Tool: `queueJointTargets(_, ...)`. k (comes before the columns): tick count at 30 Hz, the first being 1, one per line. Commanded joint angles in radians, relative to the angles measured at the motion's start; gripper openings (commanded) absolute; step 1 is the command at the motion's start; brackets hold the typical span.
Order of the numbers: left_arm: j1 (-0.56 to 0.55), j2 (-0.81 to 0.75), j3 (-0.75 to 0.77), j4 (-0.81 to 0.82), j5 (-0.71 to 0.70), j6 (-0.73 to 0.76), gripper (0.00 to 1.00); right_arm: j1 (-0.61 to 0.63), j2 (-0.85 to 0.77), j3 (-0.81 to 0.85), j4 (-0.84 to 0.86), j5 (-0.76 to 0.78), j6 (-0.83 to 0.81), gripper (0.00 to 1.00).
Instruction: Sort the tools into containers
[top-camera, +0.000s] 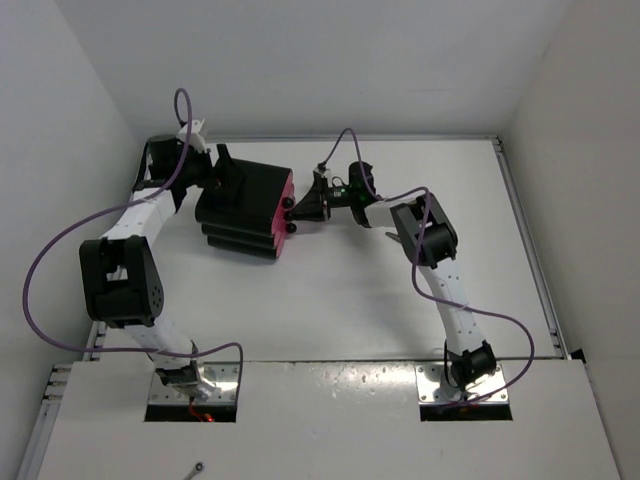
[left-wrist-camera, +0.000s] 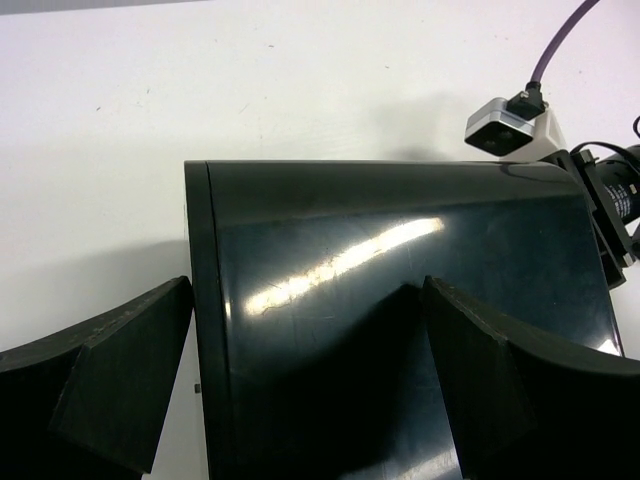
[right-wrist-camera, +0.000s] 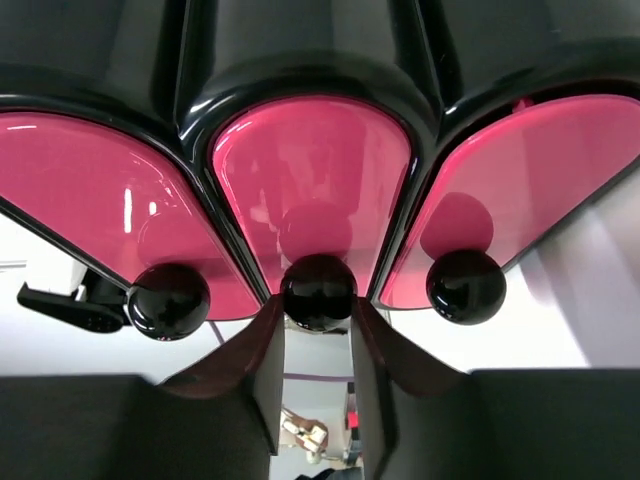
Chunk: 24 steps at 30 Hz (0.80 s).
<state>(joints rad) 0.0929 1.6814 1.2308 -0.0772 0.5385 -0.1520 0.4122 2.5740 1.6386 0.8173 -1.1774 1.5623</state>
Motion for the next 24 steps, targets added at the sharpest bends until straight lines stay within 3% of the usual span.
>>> queueJointTargets(1,-0.062,0.075,-0.119,-0.299,0.012,0.074,1.00,0.030,0.009,0.052,0.082,0.050,0.012,0.31)
queueJointTargets(4,-0.062,0.038,-0.149,-0.285,0.023,0.065,1.00,0.030,-0.014,0.029,0.105,0.050,0.021,0.42)
queueJointTargets(9,-0.062,-0.031,-0.209,-0.228,0.043,0.016,1.00,-0.009,-0.089,-0.046,0.100,0.050,-0.007,0.49)
queueJointTargets(17,-0.062,-0.118,-0.306,-0.180,0.225,0.005,1.00,-0.041,-0.110,-0.046,0.060,0.050,-0.033,0.51)
queueJointTargets(24,-0.042,-0.187,-0.349,-0.112,0.154,-0.040,1.00,-0.088,-0.153,-0.114,0.092,0.041,-0.033,0.52)
